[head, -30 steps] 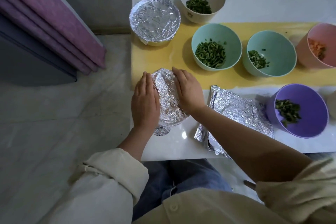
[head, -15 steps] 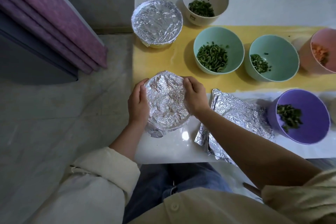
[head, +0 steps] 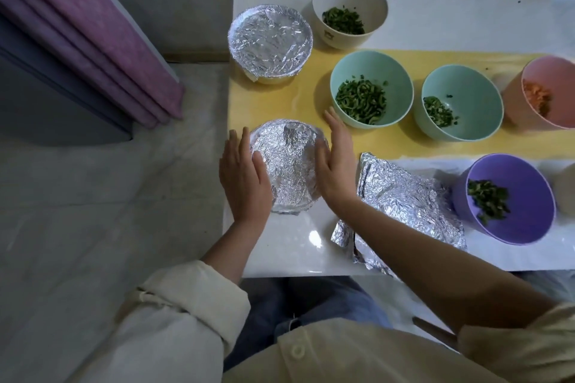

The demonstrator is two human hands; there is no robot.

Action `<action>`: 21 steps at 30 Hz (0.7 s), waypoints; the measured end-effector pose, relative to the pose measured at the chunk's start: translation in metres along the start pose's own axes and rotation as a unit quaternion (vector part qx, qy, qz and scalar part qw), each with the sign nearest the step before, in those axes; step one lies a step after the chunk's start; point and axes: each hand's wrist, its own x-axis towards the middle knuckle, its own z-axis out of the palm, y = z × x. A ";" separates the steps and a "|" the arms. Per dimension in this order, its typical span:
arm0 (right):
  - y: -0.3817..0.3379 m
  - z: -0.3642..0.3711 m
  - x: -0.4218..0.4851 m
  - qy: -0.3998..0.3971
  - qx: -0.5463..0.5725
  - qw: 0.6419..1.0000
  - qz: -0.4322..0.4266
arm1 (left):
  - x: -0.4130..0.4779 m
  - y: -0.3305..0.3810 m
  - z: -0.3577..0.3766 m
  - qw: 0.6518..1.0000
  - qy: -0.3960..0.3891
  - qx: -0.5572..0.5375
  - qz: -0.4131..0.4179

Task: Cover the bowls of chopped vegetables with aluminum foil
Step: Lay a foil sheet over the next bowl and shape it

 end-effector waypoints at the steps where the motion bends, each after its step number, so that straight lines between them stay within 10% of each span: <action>1: 0.003 0.002 0.009 -0.033 -0.025 0.999 -0.028 | 0.001 0.000 0.000 1.000 -0.007 -0.025 0.002; 11: 0.025 0.016 0.038 -0.033 0.003 0.999 0.025 | 0.009 -0.010 0.011 0.983 0.050 -0.147 -0.094; 21: 0.021 0.003 0.044 -0.139 0.078 0.980 0.121 | 0.017 -0.014 -0.003 0.944 -0.058 -0.226 -0.234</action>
